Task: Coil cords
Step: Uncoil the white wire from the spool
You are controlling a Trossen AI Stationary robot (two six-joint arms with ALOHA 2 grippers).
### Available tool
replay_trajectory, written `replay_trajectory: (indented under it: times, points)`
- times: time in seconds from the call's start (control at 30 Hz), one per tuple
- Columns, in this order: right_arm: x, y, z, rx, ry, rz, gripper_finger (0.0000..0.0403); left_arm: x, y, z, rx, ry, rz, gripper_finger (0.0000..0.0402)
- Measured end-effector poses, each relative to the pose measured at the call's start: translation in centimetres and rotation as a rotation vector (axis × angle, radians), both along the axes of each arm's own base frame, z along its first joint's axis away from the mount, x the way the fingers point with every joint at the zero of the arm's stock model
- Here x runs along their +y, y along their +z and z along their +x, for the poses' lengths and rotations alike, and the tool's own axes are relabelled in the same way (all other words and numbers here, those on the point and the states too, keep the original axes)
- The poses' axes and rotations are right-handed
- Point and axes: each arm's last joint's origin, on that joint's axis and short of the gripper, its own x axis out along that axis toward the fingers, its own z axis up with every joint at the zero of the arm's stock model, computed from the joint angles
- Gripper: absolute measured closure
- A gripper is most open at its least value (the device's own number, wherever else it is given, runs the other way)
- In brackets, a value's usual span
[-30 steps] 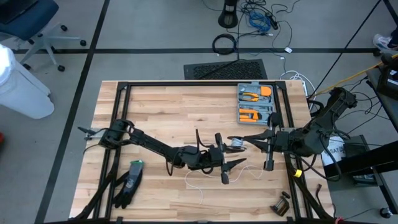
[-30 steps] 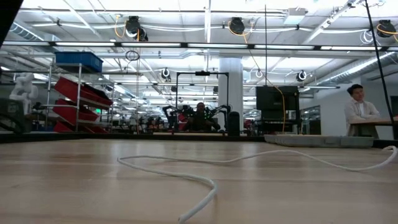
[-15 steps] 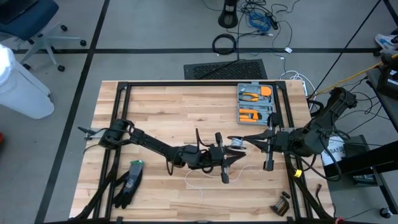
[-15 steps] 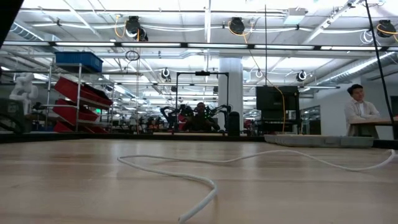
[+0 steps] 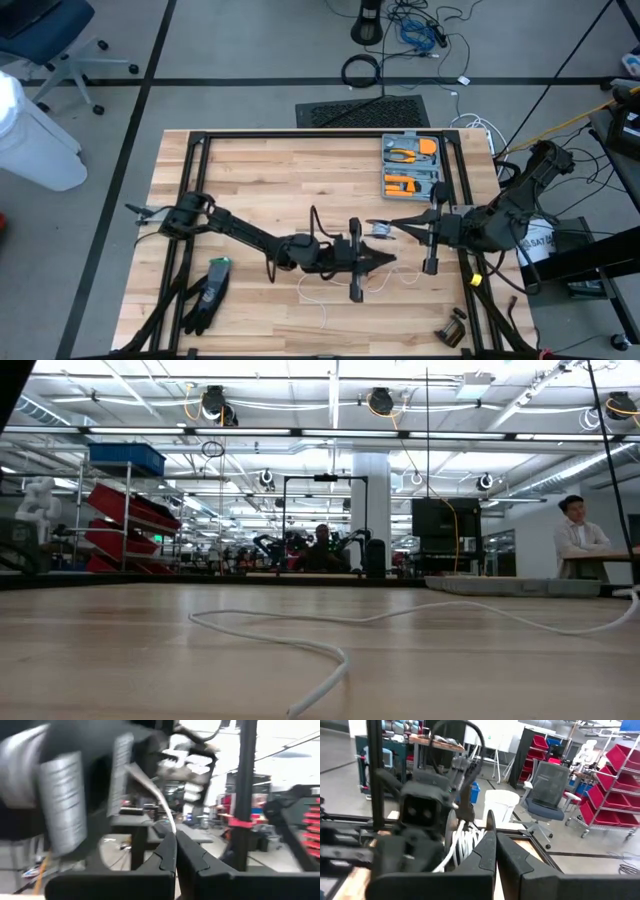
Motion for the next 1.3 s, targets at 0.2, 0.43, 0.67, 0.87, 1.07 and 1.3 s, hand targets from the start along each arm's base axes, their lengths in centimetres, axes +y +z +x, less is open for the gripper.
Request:
replay_trajectory:
  times: [0.2,0.43,0.67,0.87,1.07,1.3]
  points:
    - [-0.8,-0.7,0.4,0.047,-0.049,0.01,0.0403,-1.2,2.3,-1.1,-0.042,-0.042,-0.009,0.04]
    - [-1.3,-1.3,0.6,0.086,-0.073,0.032,0.0403,-2.3,5.2,-3.2,0.005,-0.008,0.076,0.0401]
    - [-1.0,-1.1,0.3,0.077,-0.012,0.066,0.0403,-2.1,7.7,-6.5,0.29,0.258,0.207,0.0401]
    - [-0.3,-0.8,-0.1,0.058,0.088,0.132,0.0403,-2.1,8.5,-9.7,0.496,0.358,0.269,0.0401]
    - [0.4,-0.1,-0.3,0.006,0.181,0.169,0.0403,-2.5,6.6,-10.5,0.644,0.371,0.268,0.0401]
    - [0.4,0.7,-0.2,-0.06,0.172,0.162,0.0403,-2.6,3.6,-9.2,0.694,0.361,0.251,0.0401]
